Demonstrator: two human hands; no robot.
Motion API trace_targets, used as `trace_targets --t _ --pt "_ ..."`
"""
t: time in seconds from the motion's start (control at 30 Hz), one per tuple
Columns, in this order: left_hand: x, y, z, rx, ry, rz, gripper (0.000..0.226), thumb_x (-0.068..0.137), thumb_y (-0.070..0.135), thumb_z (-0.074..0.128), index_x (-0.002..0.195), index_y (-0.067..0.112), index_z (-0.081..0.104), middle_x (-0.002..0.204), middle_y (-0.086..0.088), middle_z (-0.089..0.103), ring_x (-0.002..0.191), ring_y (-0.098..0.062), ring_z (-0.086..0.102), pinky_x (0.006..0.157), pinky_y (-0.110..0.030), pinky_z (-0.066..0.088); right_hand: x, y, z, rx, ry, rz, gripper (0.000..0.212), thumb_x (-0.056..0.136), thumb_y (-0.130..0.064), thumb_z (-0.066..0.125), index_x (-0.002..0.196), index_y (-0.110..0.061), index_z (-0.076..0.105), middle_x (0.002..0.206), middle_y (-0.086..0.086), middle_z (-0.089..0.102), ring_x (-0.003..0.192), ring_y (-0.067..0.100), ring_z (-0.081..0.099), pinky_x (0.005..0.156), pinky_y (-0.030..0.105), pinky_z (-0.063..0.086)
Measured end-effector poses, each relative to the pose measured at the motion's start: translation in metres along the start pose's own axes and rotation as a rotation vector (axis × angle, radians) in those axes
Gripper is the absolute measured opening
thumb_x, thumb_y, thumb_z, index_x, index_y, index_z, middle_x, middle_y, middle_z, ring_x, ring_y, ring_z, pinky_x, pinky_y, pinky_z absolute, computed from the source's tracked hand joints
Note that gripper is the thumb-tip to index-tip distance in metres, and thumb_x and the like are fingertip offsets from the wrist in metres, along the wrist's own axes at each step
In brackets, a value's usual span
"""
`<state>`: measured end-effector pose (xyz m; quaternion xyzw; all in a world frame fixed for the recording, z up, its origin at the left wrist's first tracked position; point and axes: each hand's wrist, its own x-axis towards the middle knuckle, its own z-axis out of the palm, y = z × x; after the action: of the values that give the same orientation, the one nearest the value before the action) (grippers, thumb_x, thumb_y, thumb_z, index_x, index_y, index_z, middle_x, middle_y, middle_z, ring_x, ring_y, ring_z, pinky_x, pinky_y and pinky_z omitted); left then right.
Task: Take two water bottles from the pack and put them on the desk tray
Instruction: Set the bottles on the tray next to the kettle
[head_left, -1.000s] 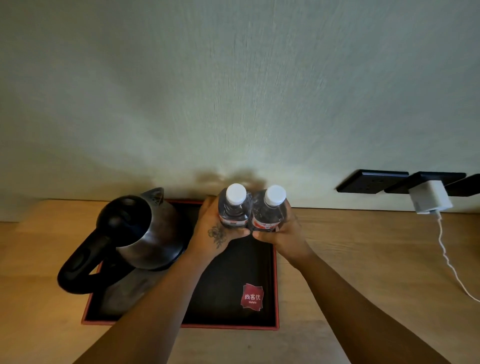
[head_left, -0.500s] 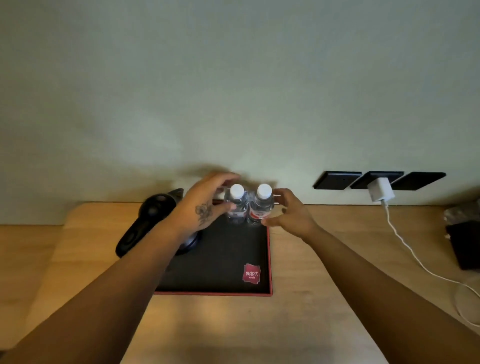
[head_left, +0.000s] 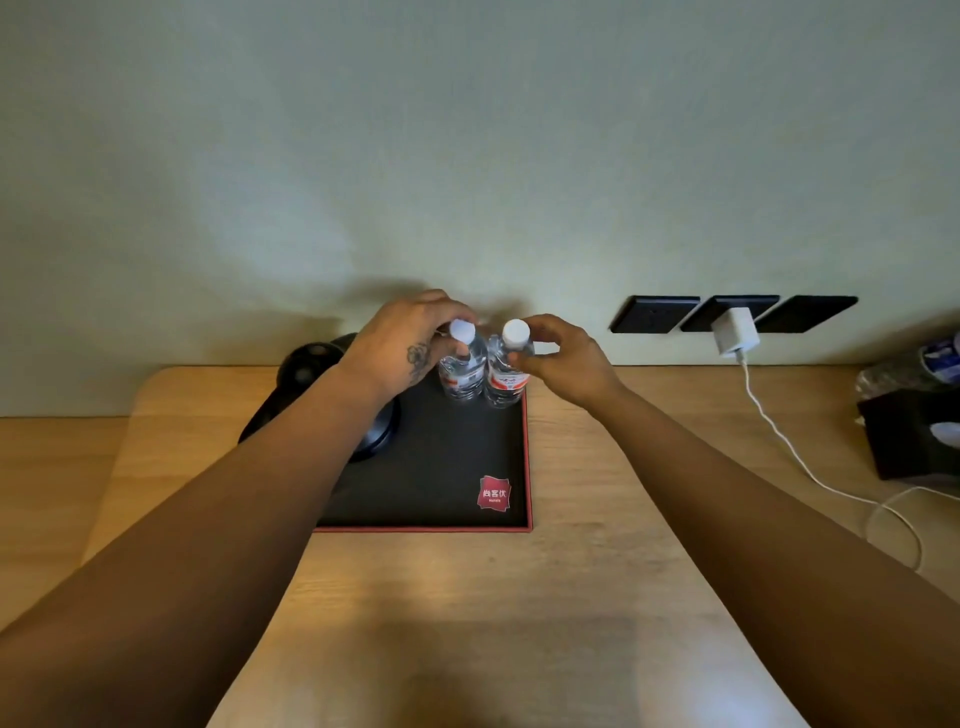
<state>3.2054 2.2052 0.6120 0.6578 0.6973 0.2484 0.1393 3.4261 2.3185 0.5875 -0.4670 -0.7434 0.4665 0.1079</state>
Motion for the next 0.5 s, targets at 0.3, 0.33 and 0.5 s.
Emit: trace_targets --t 0.3,0.33,0.5 --pt "0.0 0.008 0.006 0.051 0.048 -0.145 0.038 0.084 0.041 0.089 0.114 0.02 0.076 0.108 -0.001 0.077 0.091 -0.024 0.074 0.082 -0.04 0.061 -0.005 0.0 0.004 0.081 0.024 0.031 0.045 0.091 -0.033 0.083 0.133 -0.03 0.068 0.13 -0.012 0.069 0.121 0.022 0.069 0.102 0.053 0.06" --pt "0.0 0.01 0.007 0.051 0.051 -0.156 0.039 0.083 0.042 0.089 0.112 0.02 0.076 0.107 -0.001 0.077 0.09 -0.023 0.075 0.081 -0.039 0.061 -0.005 0.0 0.004 0.091 0.031 0.035 0.044 0.091 -0.035 0.083 0.132 -0.032 0.069 0.129 -0.013 0.069 0.119 0.022 0.07 0.101 0.053 0.061" --pt "0.003 0.013 0.009 0.05 0.048 -0.19 0.04 0.082 0.044 0.089 0.112 0.02 0.076 0.106 0.0 0.077 0.089 -0.022 0.075 0.083 -0.042 0.062 -0.007 0.0 0.01 0.08 0.086 0.036 0.047 0.09 -0.04 0.083 0.134 -0.035 0.067 0.141 -0.006 0.07 0.108 0.014 0.068 0.093 0.037 0.057"
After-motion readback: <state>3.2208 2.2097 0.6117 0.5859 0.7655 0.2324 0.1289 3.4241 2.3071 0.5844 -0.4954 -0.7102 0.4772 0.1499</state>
